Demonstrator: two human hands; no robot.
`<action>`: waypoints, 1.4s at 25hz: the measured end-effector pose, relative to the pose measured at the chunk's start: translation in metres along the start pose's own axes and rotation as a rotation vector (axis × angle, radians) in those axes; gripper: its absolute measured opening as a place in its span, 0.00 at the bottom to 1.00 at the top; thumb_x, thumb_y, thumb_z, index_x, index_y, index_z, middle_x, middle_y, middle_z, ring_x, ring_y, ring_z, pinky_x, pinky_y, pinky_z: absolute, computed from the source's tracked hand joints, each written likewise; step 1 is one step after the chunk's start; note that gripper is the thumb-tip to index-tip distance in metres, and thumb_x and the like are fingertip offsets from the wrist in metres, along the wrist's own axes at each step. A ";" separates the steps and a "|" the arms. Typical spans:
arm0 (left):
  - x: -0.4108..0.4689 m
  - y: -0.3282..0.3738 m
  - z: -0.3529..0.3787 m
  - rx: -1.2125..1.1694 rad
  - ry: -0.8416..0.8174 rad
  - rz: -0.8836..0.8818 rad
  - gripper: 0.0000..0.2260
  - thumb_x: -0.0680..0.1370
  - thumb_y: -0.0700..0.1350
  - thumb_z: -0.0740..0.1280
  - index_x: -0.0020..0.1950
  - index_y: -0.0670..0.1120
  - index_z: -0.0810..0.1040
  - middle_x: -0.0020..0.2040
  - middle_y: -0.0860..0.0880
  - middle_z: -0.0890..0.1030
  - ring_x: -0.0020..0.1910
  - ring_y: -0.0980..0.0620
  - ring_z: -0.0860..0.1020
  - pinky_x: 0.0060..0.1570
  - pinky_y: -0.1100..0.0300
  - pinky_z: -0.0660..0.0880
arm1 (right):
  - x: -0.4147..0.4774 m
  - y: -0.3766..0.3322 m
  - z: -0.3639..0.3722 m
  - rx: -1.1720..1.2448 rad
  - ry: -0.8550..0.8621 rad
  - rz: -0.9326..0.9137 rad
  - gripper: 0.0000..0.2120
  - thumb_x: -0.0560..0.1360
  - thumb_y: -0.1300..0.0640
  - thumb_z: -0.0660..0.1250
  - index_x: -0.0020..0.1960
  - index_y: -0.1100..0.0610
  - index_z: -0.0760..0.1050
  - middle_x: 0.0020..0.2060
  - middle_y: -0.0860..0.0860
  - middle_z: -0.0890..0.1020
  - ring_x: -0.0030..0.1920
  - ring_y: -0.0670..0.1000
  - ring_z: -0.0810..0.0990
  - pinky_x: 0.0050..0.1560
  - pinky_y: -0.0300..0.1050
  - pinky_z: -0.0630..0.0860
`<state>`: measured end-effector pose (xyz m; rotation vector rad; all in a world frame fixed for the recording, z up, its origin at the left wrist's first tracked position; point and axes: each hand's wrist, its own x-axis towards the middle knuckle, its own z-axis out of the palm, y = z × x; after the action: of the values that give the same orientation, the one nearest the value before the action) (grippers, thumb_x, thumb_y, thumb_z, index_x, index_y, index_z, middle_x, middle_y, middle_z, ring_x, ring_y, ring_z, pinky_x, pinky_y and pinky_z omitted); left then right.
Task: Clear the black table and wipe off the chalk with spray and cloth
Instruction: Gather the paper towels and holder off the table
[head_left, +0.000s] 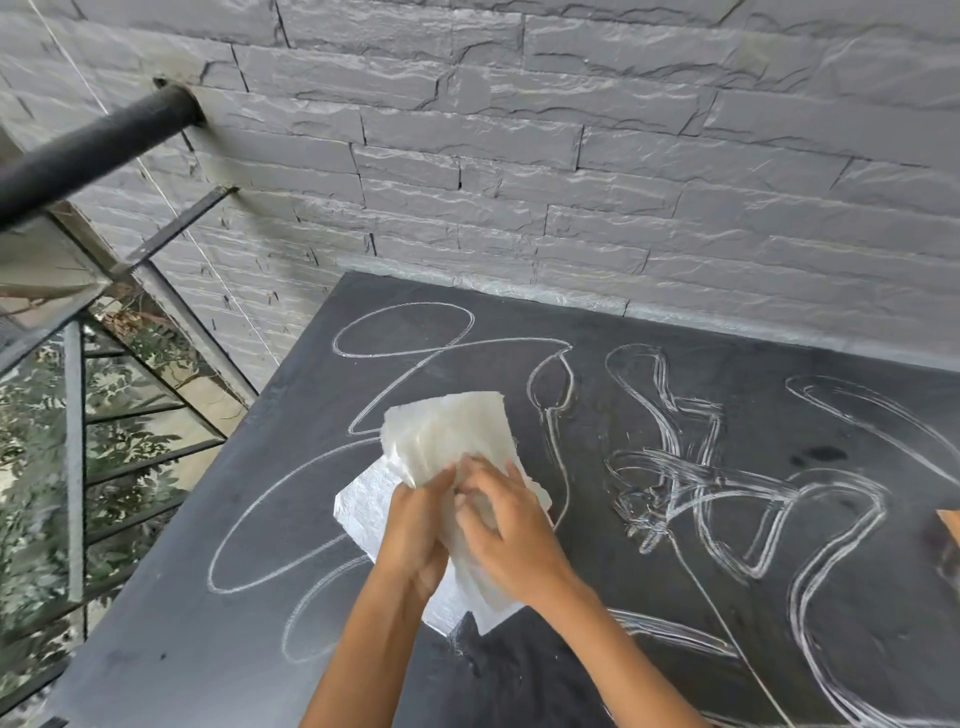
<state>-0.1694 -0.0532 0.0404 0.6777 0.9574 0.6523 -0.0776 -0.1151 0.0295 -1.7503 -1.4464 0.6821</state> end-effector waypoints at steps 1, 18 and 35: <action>-0.003 0.002 -0.007 0.001 0.026 0.023 0.11 0.78 0.40 0.60 0.54 0.37 0.79 0.49 0.39 0.84 0.49 0.44 0.83 0.45 0.55 0.80 | 0.001 0.001 0.000 0.065 0.068 0.021 0.11 0.76 0.55 0.59 0.52 0.58 0.76 0.63 0.48 0.75 0.65 0.36 0.67 0.72 0.38 0.53; -0.049 0.018 -0.086 -0.206 0.251 0.085 0.09 0.79 0.40 0.59 0.53 0.41 0.78 0.44 0.46 0.86 0.44 0.49 0.84 0.40 0.53 0.78 | 0.062 0.078 0.009 0.233 0.276 0.706 0.10 0.69 0.63 0.70 0.31 0.64 0.73 0.27 0.54 0.71 0.32 0.52 0.69 0.30 0.42 0.63; -0.040 0.027 0.015 0.110 -0.224 -0.049 0.22 0.76 0.60 0.61 0.46 0.44 0.85 0.48 0.45 0.85 0.48 0.51 0.83 0.41 0.60 0.79 | -0.037 -0.040 -0.029 -0.187 -0.001 -0.212 0.15 0.74 0.56 0.63 0.57 0.61 0.71 0.69 0.53 0.69 0.73 0.48 0.61 0.73 0.45 0.56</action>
<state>-0.1779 -0.0701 0.0871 0.8046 0.8028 0.4717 -0.0854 -0.1541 0.0763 -1.7014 -1.7130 0.4487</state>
